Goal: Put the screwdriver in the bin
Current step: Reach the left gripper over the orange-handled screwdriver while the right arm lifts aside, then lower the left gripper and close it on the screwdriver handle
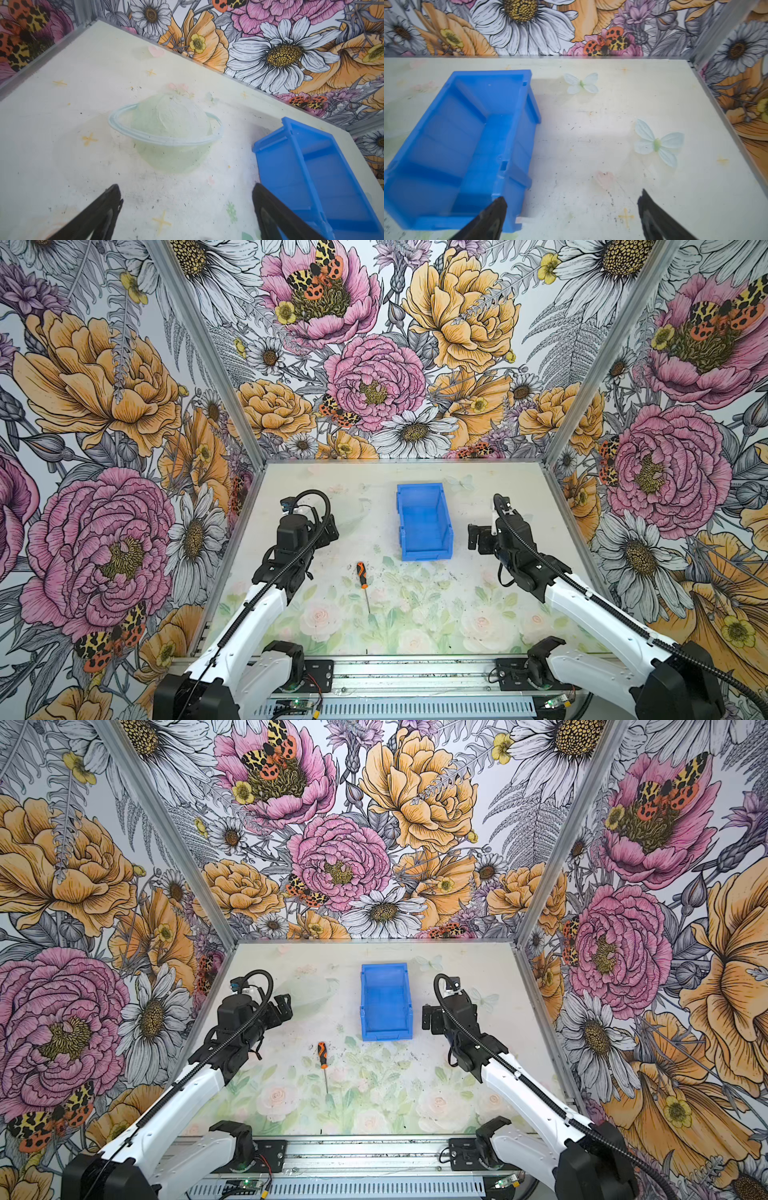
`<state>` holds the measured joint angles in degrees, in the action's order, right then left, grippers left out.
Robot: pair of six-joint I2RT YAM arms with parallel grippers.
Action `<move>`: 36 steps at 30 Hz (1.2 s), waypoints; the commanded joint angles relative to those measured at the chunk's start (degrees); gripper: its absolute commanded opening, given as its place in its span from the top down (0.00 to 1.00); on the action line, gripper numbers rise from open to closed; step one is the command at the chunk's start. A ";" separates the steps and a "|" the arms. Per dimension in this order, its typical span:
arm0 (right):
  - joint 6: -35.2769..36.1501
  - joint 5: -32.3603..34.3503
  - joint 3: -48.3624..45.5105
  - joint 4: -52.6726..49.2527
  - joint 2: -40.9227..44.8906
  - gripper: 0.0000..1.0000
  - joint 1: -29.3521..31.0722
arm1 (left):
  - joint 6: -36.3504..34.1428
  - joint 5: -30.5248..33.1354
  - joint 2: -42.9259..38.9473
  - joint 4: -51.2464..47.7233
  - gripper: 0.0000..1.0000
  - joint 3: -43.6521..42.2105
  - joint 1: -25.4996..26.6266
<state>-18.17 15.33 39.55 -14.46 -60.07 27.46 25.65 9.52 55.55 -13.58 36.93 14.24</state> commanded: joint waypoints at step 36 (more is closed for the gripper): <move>18.62 -37.94 -1.55 -6.20 17.61 0.01 15.07 | 21.80 -0.65 32.35 -21.04 0.13 10.00 20.72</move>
<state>-0.08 -23.64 37.65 -20.82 -43.68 42.11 47.46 9.80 86.91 -33.98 47.05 34.96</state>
